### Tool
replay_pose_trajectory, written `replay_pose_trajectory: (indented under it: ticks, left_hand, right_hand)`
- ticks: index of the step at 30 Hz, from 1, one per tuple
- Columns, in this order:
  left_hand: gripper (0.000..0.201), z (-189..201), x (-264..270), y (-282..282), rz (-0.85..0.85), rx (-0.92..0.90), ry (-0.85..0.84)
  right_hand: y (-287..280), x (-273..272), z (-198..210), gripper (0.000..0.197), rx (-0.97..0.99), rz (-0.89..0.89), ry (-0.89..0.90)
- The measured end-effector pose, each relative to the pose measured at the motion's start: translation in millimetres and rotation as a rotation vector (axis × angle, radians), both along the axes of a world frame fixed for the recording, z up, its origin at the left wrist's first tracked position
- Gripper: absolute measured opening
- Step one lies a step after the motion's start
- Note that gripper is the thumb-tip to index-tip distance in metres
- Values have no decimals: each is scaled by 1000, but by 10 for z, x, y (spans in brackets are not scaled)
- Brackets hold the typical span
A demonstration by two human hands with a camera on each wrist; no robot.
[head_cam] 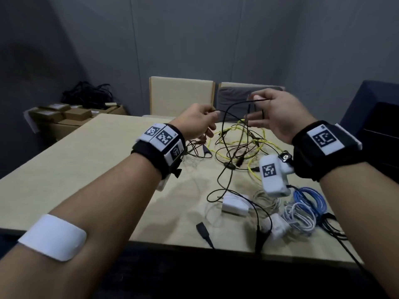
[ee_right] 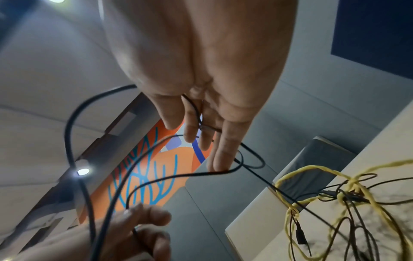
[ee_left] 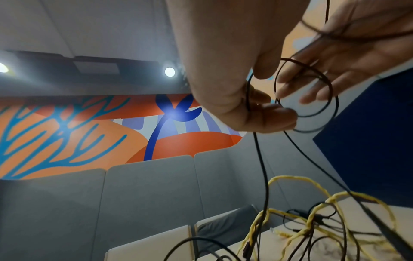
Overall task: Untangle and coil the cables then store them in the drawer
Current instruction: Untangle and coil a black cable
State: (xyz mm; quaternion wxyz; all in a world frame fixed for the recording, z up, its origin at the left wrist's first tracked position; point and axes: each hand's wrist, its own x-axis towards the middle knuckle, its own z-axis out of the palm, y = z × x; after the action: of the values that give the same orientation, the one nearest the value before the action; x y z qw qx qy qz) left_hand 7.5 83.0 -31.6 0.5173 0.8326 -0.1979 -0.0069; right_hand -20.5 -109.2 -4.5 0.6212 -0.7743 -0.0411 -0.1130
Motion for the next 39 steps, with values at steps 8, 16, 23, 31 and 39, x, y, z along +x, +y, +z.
replay_pose_trajectory:
  ticks: [8,16,23,31,39]
  left_hand:
    - [19,269,59,-28,130,11,-229]
    - [7,265,-126,-264,-147,-221,-179]
    - [78,-109,101,15,-68,521,29]
    - [10,-528,397,71,-16,905,28]
    - [73,-810,454,33,-149,1188,217]
  right_hand:
    - [-259,-5,93,19,8,-122,-78]
    - [-43,-110,30,21,-474,153,-129]
    - [-212,-27,357,30,-83,131,-298]
    - [-527,-13,729,28,237,111,-429]
    - [-650,79,852,27,330,21,-435]
